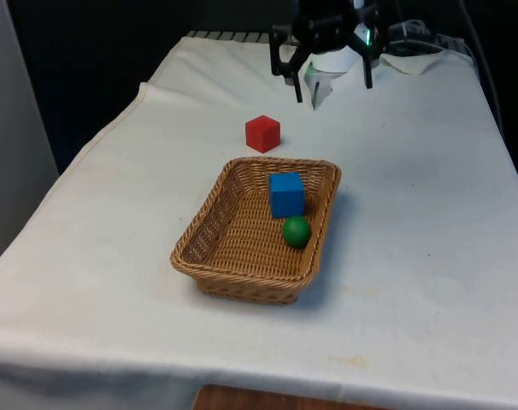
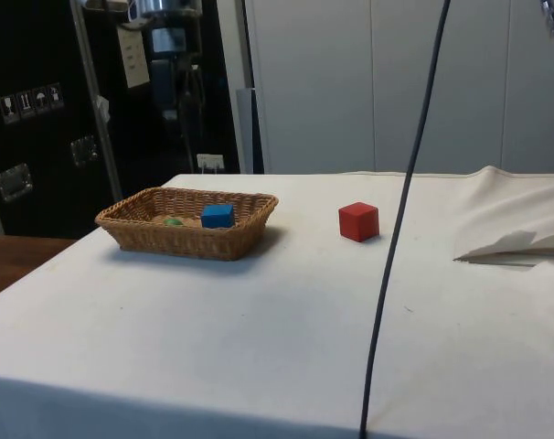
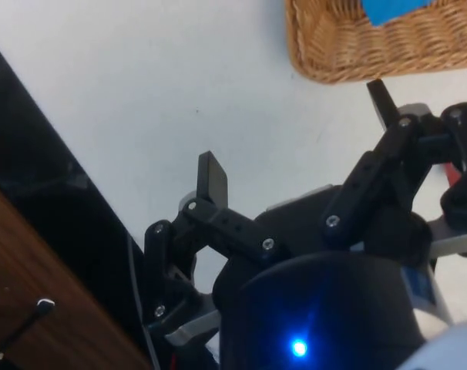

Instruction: Place all non-red objects into the basket.

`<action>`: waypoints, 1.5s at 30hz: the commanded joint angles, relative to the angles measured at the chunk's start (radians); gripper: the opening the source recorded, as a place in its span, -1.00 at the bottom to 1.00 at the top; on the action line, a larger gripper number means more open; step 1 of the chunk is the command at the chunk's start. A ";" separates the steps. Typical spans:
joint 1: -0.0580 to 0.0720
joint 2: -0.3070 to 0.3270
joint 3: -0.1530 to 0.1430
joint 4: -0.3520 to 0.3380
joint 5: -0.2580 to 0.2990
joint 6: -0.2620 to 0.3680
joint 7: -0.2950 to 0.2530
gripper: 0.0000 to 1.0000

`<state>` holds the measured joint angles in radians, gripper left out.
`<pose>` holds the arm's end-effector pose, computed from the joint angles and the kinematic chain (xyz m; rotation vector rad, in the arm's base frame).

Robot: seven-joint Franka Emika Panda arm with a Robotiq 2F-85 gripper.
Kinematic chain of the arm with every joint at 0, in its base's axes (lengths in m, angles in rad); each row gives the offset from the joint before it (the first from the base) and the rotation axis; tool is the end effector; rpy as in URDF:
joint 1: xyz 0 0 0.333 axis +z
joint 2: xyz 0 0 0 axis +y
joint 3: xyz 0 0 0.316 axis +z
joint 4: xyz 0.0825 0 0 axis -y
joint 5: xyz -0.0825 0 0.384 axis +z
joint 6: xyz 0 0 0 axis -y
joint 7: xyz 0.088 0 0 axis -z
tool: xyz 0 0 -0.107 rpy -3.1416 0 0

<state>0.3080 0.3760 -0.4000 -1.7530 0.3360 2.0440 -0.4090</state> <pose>0.6418 -0.0196 0.3663 -2.9722 -0.2637 0.0125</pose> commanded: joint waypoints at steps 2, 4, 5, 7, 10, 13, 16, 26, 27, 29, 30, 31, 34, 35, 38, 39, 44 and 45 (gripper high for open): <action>0.007 -0.026 0.004 -0.031 -0.013 0.008 0.000 1.00; 0.006 -0.039 0.008 -0.047 -0.016 0.010 -0.001 1.00; 0.007 -0.046 0.011 -0.057 -0.018 0.011 0.000 1.00; 0.000 -0.039 0.015 -0.048 -0.011 0.000 -0.004 1.00; 0.008 -0.082 0.025 -0.103 -0.027 0.017 0.002 1.00; 0.008 -0.104 0.033 -0.131 -0.032 0.020 0.004 1.00; 0.008 -0.126 0.042 -0.160 -0.036 0.022 0.005 1.00; 0.000 -0.187 0.063 -0.241 -0.030 0.028 0.004 1.00; 0.004 -0.195 0.061 -0.253 -0.042 0.042 0.020 1.00; 0.005 -0.199 0.060 -0.260 -0.048 0.048 0.029 1.00; 0.005 -0.200 0.061 -0.263 -0.052 0.051 0.034 1.00; 0.005 -0.201 0.060 -0.264 -0.057 0.054 0.040 1.00; 0.005 -0.205 0.060 -0.271 -0.083 0.069 0.063 1.00; 0.000 -0.198 0.063 -0.264 -0.069 0.057 0.051 1.00; 0.005 -0.207 0.060 -0.277 -0.102 0.083 0.081 1.00; 0.005 -0.207 0.060 -0.278 -0.110 0.088 0.087 1.00; 0.004 -0.209 0.059 -0.290 -0.151 0.121 0.126 1.00; 0.000 -0.204 0.063 -0.282 -0.132 0.103 0.109 1.00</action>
<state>0.3080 0.1720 -0.3370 -2.0350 0.2040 2.1470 -0.3000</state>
